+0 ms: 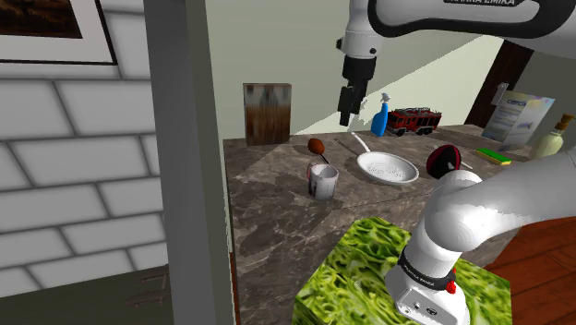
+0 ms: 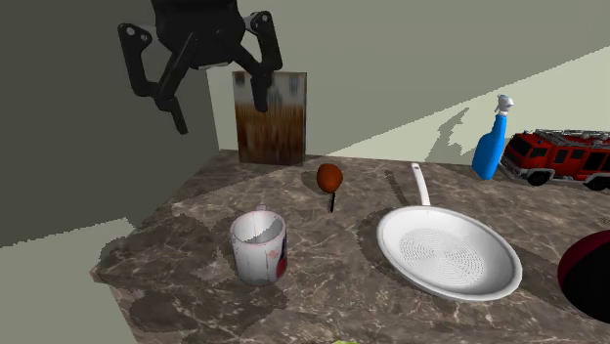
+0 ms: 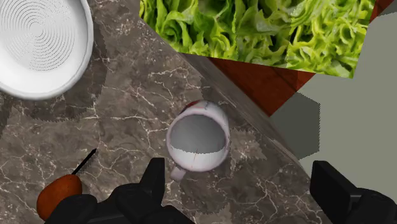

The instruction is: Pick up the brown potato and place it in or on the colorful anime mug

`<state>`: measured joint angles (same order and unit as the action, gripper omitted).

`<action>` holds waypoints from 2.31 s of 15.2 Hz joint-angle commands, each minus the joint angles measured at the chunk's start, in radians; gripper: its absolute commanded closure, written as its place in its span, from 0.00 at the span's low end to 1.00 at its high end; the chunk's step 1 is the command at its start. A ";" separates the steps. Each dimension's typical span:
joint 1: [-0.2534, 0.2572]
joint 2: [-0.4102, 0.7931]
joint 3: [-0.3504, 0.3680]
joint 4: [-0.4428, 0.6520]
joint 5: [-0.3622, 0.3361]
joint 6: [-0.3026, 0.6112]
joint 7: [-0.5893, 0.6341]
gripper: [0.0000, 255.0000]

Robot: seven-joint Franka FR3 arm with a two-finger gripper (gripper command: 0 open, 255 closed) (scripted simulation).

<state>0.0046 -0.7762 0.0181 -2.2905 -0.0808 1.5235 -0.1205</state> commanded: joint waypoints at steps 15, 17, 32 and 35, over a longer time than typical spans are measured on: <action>-0.122 0.593 0.129 0.214 -0.242 0.143 0.335 0.00; -0.133 0.682 0.133 0.268 -0.285 0.137 0.384 0.00; -0.141 1.351 0.025 0.847 -0.545 -0.056 0.600 0.00; -0.142 1.498 -0.015 1.016 -0.575 -0.118 0.600 0.00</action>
<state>-0.1380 0.6742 0.0166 -1.3303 -0.6458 1.4286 0.4786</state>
